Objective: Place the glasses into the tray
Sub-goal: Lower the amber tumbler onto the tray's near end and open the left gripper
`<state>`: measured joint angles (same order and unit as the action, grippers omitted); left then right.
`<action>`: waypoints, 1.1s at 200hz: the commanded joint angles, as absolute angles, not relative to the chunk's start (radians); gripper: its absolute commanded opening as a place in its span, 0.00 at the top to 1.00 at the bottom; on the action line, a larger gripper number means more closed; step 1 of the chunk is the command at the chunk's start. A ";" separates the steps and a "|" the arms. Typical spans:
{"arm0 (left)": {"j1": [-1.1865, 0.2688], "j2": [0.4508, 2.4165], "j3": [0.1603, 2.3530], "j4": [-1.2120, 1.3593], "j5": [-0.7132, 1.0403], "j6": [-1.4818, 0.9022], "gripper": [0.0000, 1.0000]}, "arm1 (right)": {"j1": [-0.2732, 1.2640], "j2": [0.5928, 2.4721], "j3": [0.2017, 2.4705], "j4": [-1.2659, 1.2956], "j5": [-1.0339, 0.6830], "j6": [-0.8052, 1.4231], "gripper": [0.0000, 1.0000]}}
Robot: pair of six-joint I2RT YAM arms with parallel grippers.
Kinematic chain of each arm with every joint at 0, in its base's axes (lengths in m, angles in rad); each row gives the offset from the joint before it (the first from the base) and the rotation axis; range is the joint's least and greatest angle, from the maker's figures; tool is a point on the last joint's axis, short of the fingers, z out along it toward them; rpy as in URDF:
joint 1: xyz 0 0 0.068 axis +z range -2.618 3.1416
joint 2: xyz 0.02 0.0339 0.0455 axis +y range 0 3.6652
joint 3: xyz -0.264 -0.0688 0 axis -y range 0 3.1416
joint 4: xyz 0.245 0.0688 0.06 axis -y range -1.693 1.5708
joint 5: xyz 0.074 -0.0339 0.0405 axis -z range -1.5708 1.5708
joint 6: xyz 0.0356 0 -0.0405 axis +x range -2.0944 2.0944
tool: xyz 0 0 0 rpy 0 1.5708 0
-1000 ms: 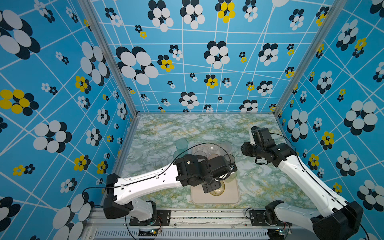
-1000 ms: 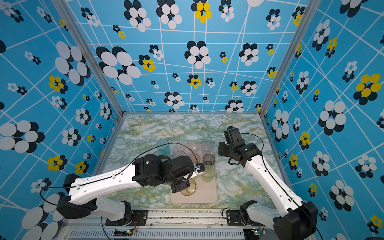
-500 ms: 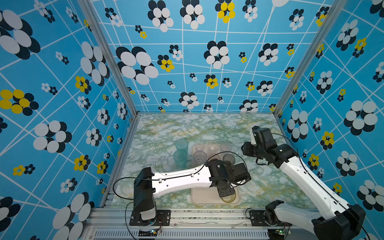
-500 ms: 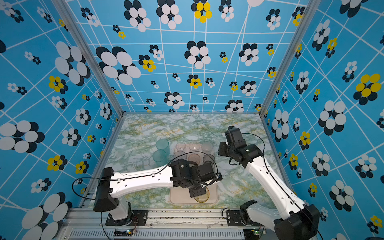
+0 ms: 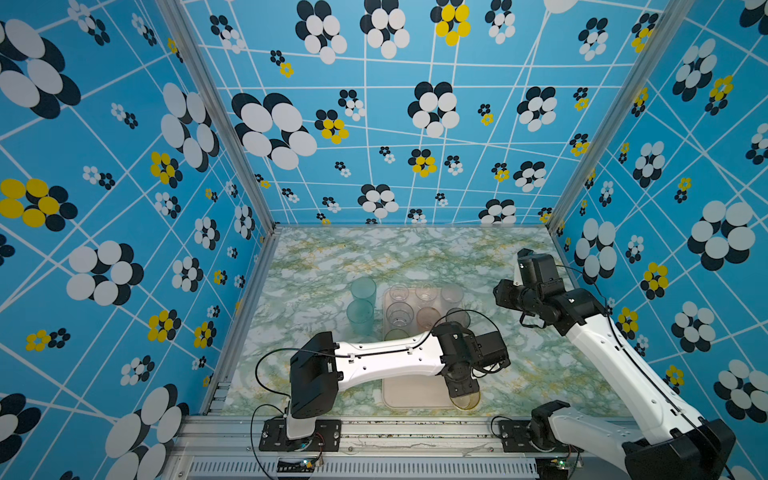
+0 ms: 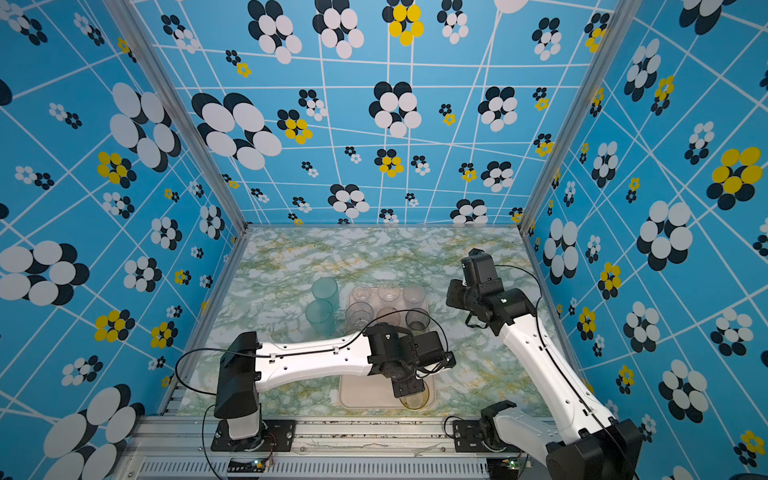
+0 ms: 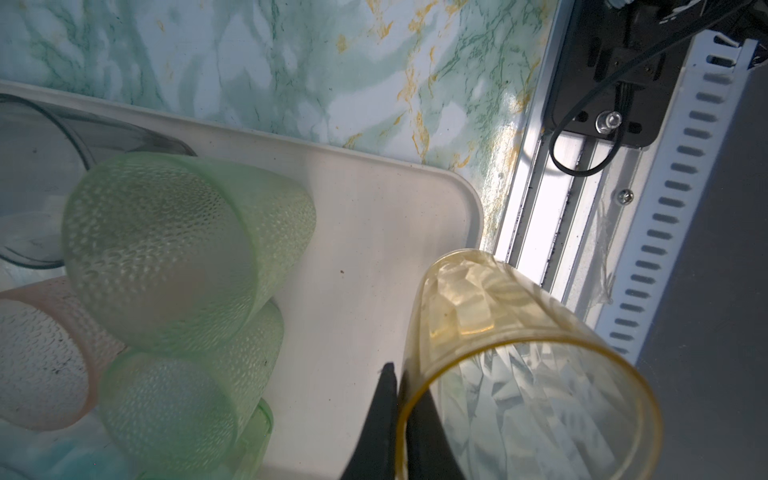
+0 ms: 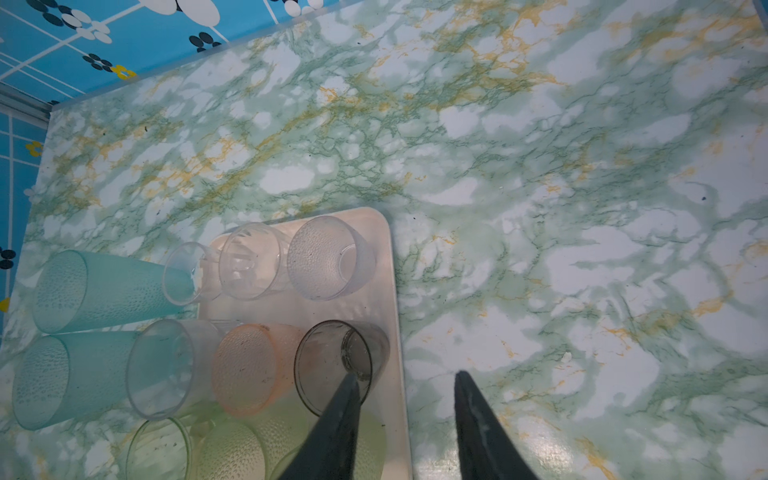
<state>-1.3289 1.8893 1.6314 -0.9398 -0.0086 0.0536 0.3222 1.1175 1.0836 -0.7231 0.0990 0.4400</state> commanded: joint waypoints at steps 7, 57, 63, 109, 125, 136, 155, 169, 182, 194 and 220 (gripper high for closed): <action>-1.307 1.926 1.635 -0.907 0.028 0.073 0.93 | 0.317 1.113 1.108 -0.714 0.102 0.414 0.60; -1.273 1.962 1.634 -0.885 0.055 0.080 0.94 | 0.316 1.121 1.097 -0.701 0.104 0.401 0.60; -1.269 1.967 1.635 -0.884 0.060 0.080 0.94 | 0.316 1.124 1.097 -0.701 0.104 0.399 0.60; -1.255 1.991 1.643 -0.887 0.070 0.084 0.94 | 0.316 1.136 1.091 -0.695 0.103 0.388 0.60; -1.253 1.998 1.646 -0.888 0.071 0.084 0.93 | 0.316 1.139 1.085 -0.690 0.103 0.385 0.60; -1.252 2.004 1.647 -0.886 0.070 0.084 0.93 | 0.316 1.141 1.081 -0.686 0.102 0.384 0.60; -1.247 2.015 1.656 -0.885 0.077 0.083 0.93 | 0.314 1.145 1.076 -0.682 0.099 0.379 0.60; -1.246 2.025 1.664 -0.890 0.080 0.084 0.93 | 0.313 1.149 1.075 -0.681 0.099 0.376 0.60; -1.246 2.032 1.669 -0.893 0.076 0.084 0.93 | 0.311 1.149 1.072 -0.680 0.096 0.374 0.60; -1.244 2.037 1.670 -0.893 0.069 0.083 0.93 | 0.310 1.149 1.069 -0.677 0.095 0.373 0.60; -1.238 2.039 1.671 -0.887 0.071 0.081 0.92 | 0.305 1.152 1.064 -0.671 0.091 0.370 0.60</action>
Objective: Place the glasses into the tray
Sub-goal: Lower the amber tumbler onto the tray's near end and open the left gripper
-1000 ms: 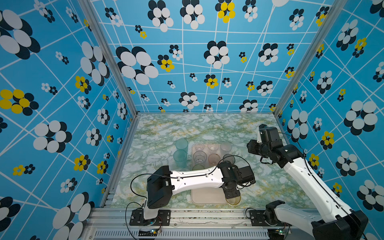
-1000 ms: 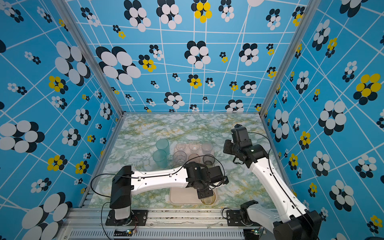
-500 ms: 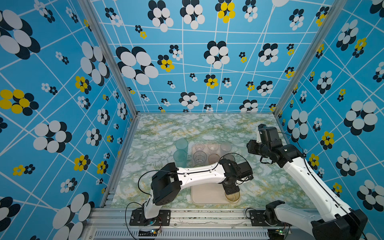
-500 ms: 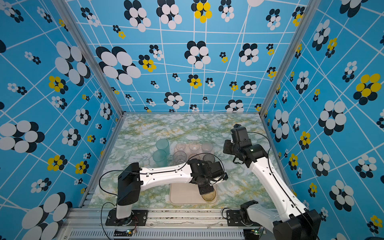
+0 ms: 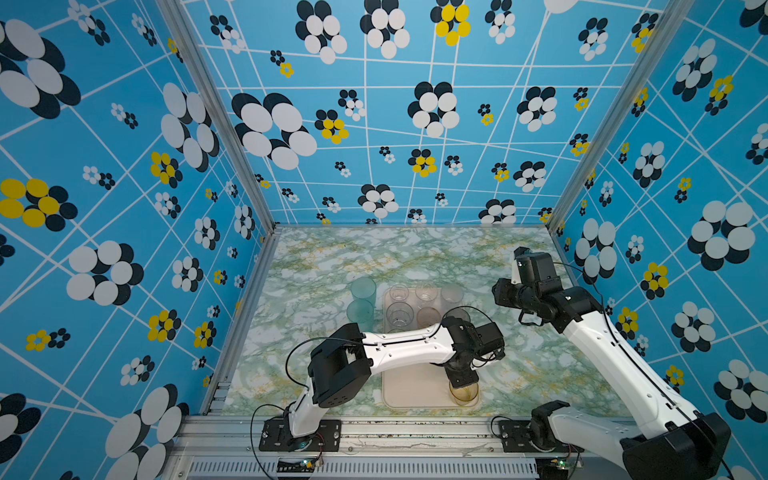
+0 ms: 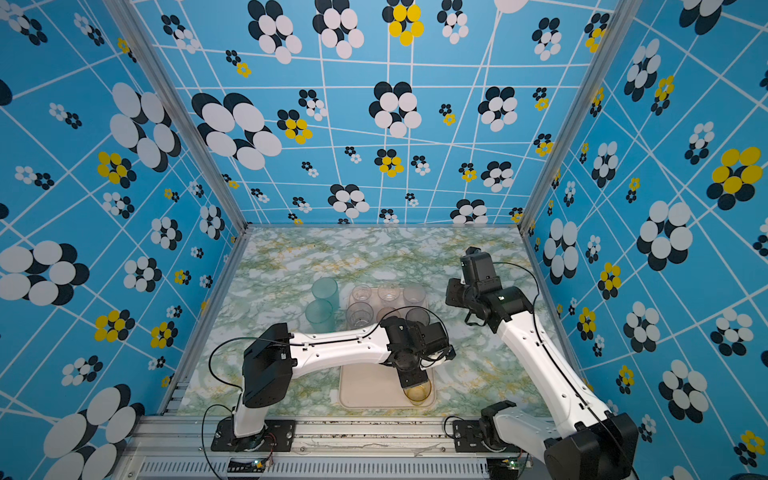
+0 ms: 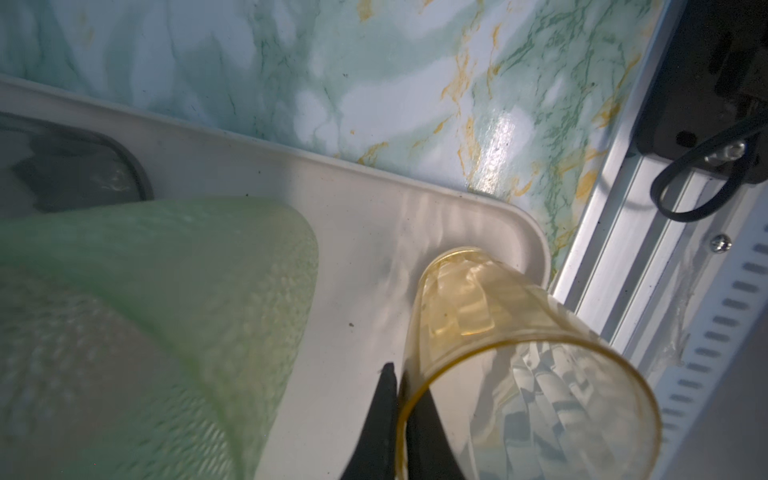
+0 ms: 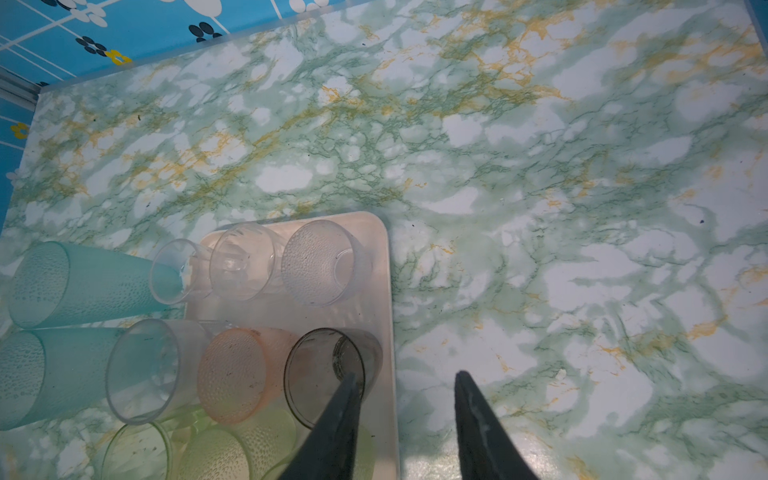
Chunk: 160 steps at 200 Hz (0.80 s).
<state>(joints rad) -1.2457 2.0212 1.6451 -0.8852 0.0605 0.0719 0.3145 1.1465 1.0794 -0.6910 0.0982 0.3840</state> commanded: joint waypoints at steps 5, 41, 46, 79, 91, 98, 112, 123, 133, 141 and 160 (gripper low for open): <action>-1.237 2.040 1.674 -0.887 0.071 0.082 0.92 | 0.305 1.154 1.064 -0.669 0.089 0.370 0.60; -1.237 2.046 1.685 -0.898 0.074 0.083 0.88 | 0.301 1.158 1.063 -0.666 0.083 0.367 0.60; -1.237 2.046 1.686 -0.898 0.074 0.083 0.88 | 0.302 1.158 1.061 -0.664 0.083 0.367 0.60; -1.238 2.041 1.685 -0.894 0.069 0.080 0.83 | 0.300 1.161 1.057 -0.660 0.075 0.367 0.60; -1.238 2.039 1.686 -0.891 0.072 0.078 0.82 | 0.300 1.161 1.058 -0.660 0.074 0.367 0.60; -1.238 2.036 1.686 -0.890 0.073 0.078 0.81 | 0.300 1.161 1.056 -0.659 0.074 0.367 0.60; -1.238 2.033 1.686 -0.887 0.072 0.077 0.80 | 0.301 1.159 1.054 -0.660 0.074 0.367 0.60; -1.238 2.031 1.682 -0.884 0.075 0.075 0.78 | 0.300 1.157 1.056 -0.660 0.073 0.367 0.60; -1.239 2.026 1.681 -0.883 0.079 0.075 0.78 | 0.301 1.155 1.057 -0.661 0.074 0.368 0.60; -1.239 2.023 1.680 -0.879 0.085 0.075 0.77 | 0.301 1.154 1.056 -0.661 0.071 0.368 0.60; -1.241 2.012 1.672 -0.870 0.090 0.072 0.76 | 0.300 1.152 1.056 -0.663 0.071 0.370 0.60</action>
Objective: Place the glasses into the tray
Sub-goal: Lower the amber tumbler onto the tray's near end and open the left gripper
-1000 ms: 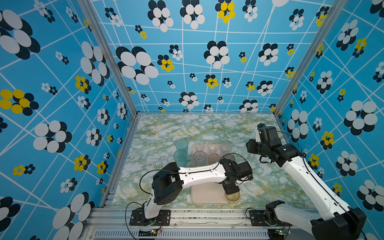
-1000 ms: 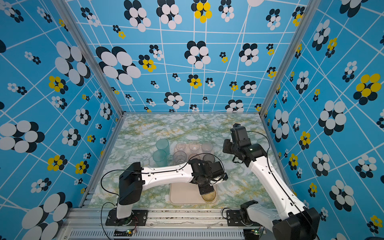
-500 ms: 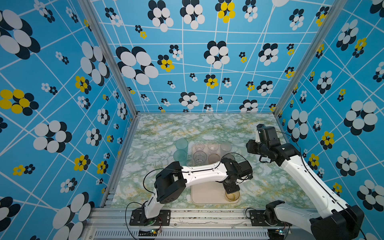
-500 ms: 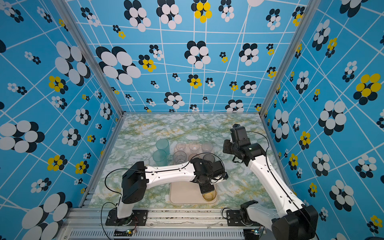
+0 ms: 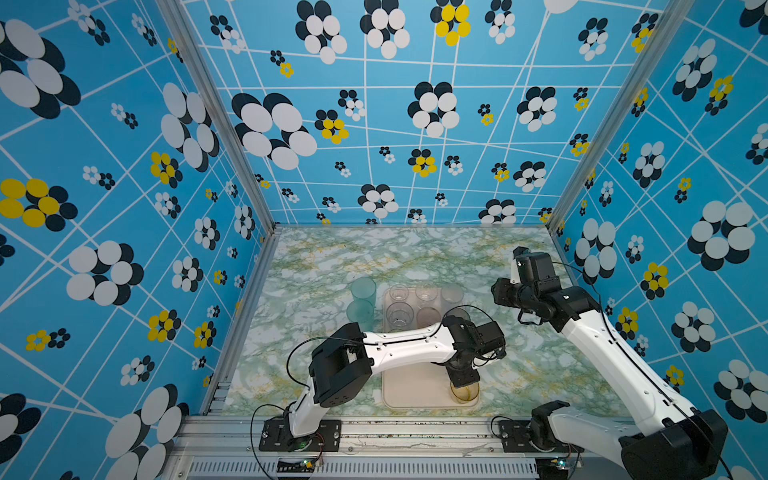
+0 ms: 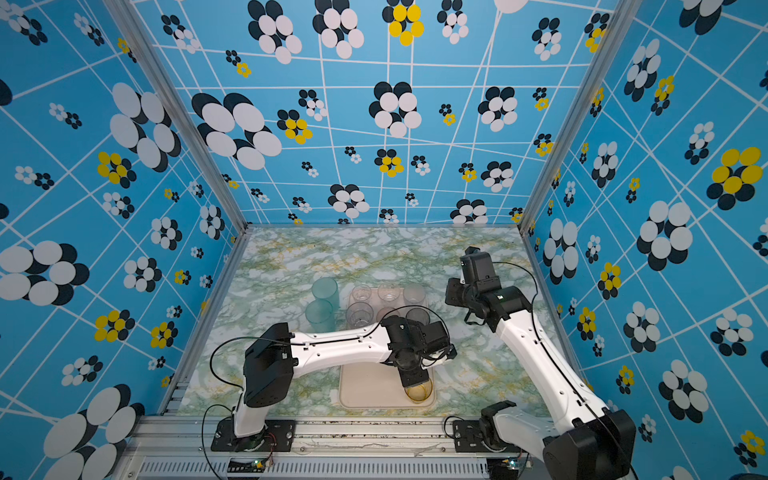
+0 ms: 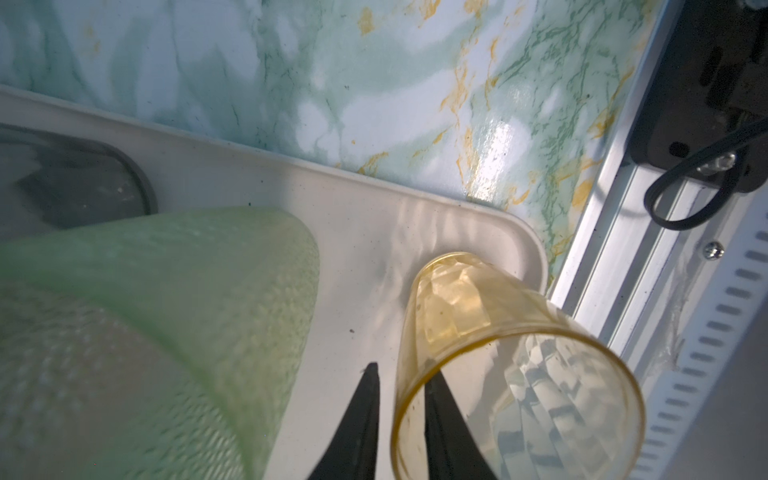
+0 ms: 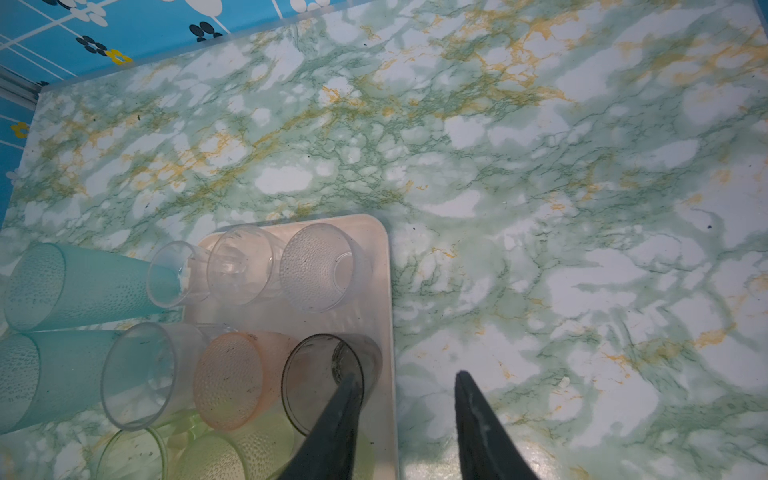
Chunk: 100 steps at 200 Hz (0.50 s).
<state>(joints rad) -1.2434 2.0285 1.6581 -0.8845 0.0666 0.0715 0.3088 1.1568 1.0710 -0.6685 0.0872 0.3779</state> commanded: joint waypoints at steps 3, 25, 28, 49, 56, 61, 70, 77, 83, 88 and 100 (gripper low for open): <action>-1.241 2.008 1.671 -0.870 0.091 0.072 0.76 | 0.300 1.151 1.055 -0.663 0.072 0.370 0.60; -1.241 1.994 1.661 -0.862 0.098 0.069 0.75 | 0.300 1.149 1.054 -0.663 0.070 0.371 0.60; -1.241 1.991 1.660 -0.861 0.098 0.069 0.75 | 0.300 1.149 1.054 -0.663 0.070 0.371 0.60; -1.244 1.977 1.653 -0.856 0.100 0.068 0.75 | 0.301 1.147 1.055 -0.661 0.067 0.373 0.60; -1.245 1.972 1.651 -0.857 0.100 0.067 0.75 | 0.301 1.147 1.055 -0.662 0.066 0.374 0.60; -1.245 1.969 1.651 -0.856 0.100 0.067 0.75 | 0.300 1.146 1.054 -0.663 0.066 0.374 0.60; -1.247 1.963 1.648 -0.855 0.099 0.067 0.75 | 0.300 1.144 1.055 -0.663 0.065 0.374 0.60; -1.249 1.959 1.646 -0.855 0.101 0.067 0.75 | 0.301 1.144 1.054 -0.663 0.065 0.374 0.60; -1.250 1.954 1.645 -0.853 0.103 0.067 0.75 | 0.300 1.143 1.055 -0.665 0.064 0.374 0.60; -1.251 1.950 1.643 -0.853 0.103 0.067 0.75 | 0.299 1.142 1.055 -0.664 0.064 0.374 0.60; -1.253 1.940 1.638 -0.851 0.103 0.069 0.75 | 0.301 1.140 1.054 -0.664 0.064 0.376 0.60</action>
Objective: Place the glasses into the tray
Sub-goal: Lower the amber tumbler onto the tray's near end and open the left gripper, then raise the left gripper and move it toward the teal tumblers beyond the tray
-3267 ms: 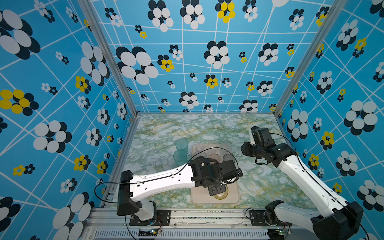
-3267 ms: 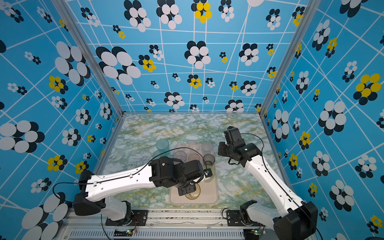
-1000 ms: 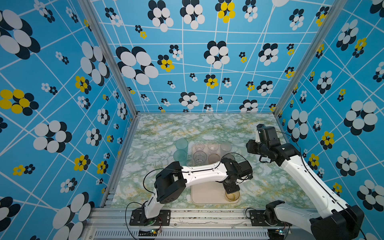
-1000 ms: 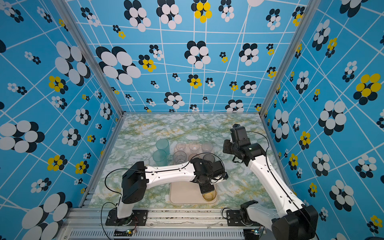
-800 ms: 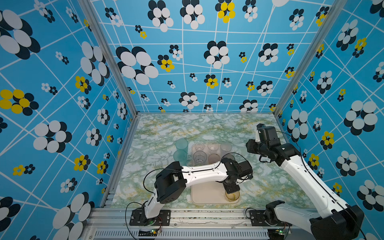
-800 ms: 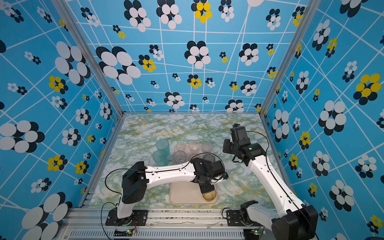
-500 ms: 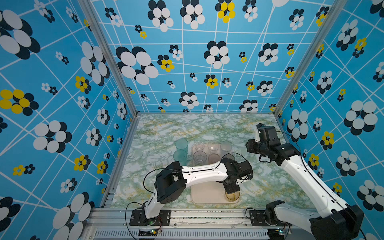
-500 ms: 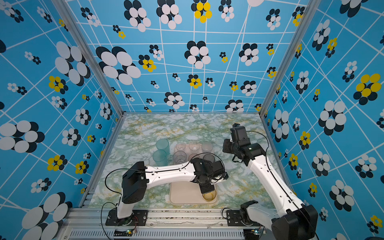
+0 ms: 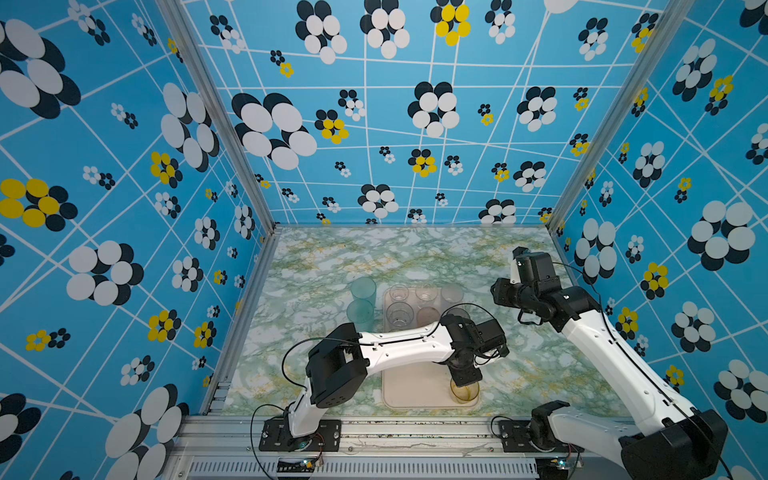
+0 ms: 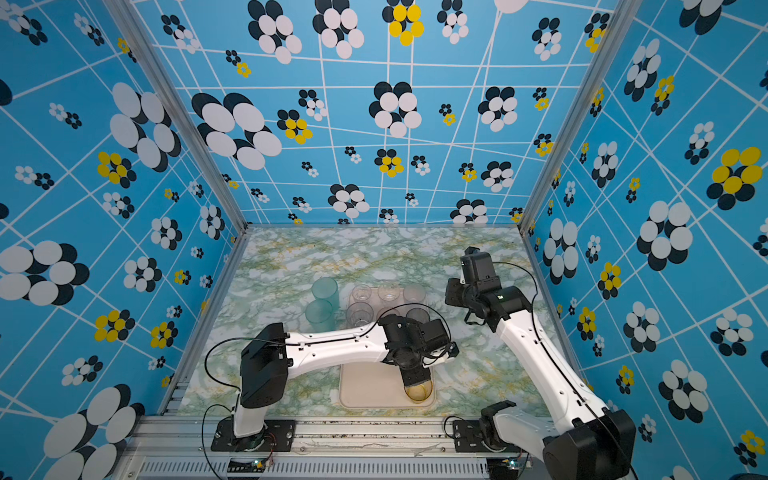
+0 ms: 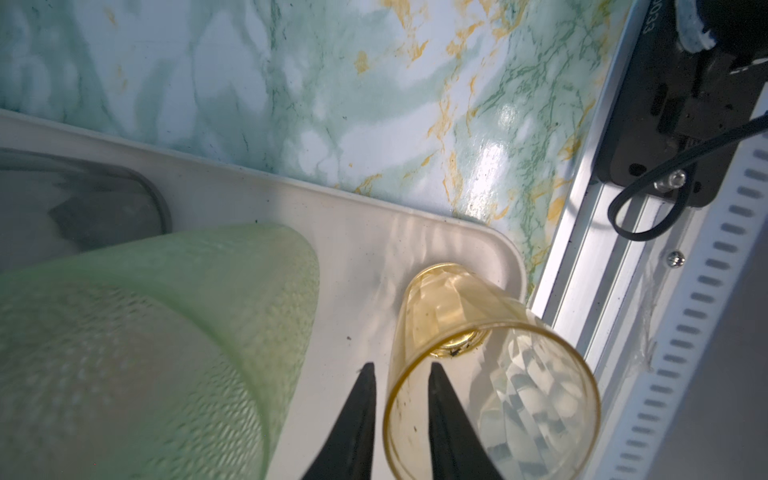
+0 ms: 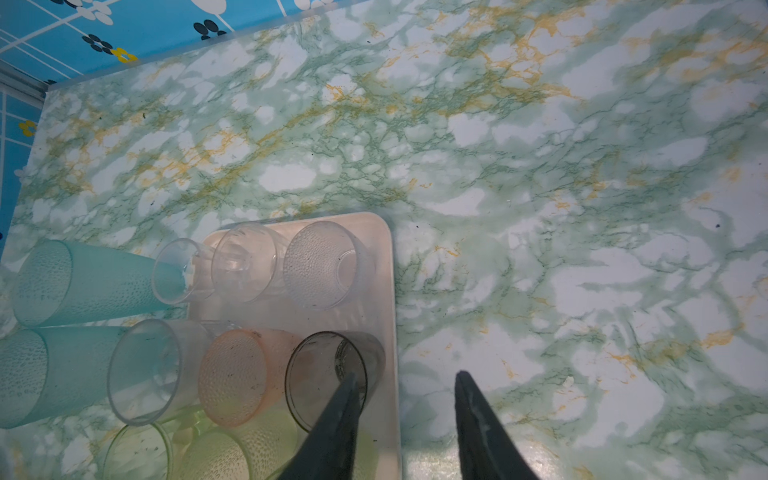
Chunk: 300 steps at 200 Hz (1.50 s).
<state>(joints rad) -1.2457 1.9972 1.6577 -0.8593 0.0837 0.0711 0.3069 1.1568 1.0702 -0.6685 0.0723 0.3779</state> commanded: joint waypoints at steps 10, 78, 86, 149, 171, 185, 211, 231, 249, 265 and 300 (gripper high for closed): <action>-1.253 1.934 1.634 -0.850 0.104 0.069 0.75 | 0.300 1.140 1.053 -0.664 0.062 0.376 0.60; -1.262 1.870 1.604 -0.831 0.126 0.080 0.76 | 0.299 1.140 1.048 -0.663 0.067 0.376 0.60; -1.262 1.856 1.598 -0.825 0.128 0.080 0.76 | 0.299 1.138 1.042 -0.658 0.069 0.376 0.60; -1.263 1.720 1.555 -0.755 0.128 0.115 0.76 | 0.299 1.142 1.029 -0.667 0.090 0.362 0.59; -1.251 1.686 1.570 -0.756 0.063 0.122 0.76 | 0.299 1.141 1.032 -0.675 0.097 0.357 0.59; -1.234 1.669 1.581 -0.754 0.013 0.120 0.76 | 0.299 1.139 1.037 -0.679 0.100 0.355 0.59; -1.181 1.620 1.595 -0.741 -0.073 0.090 0.76 | 0.299 1.135 1.046 -0.690 0.102 0.347 0.59; -1.139 1.562 1.592 -0.723 -0.127 0.069 0.75 | 0.299 1.137 1.052 -0.699 0.098 0.341 0.59; -1.112 1.501 1.587 -0.716 -0.207 0.071 0.72 | 0.298 1.138 1.054 -0.708 0.092 0.336 0.59; -1.078 1.441 1.585 -0.711 -0.276 0.065 0.70 | 0.298 1.137 1.056 -0.719 0.090 0.331 0.59; -0.903 1.253 1.454 -0.622 -0.329 -0.036 0.69 | 0.304 1.155 1.107 -0.771 0.032 0.322 0.60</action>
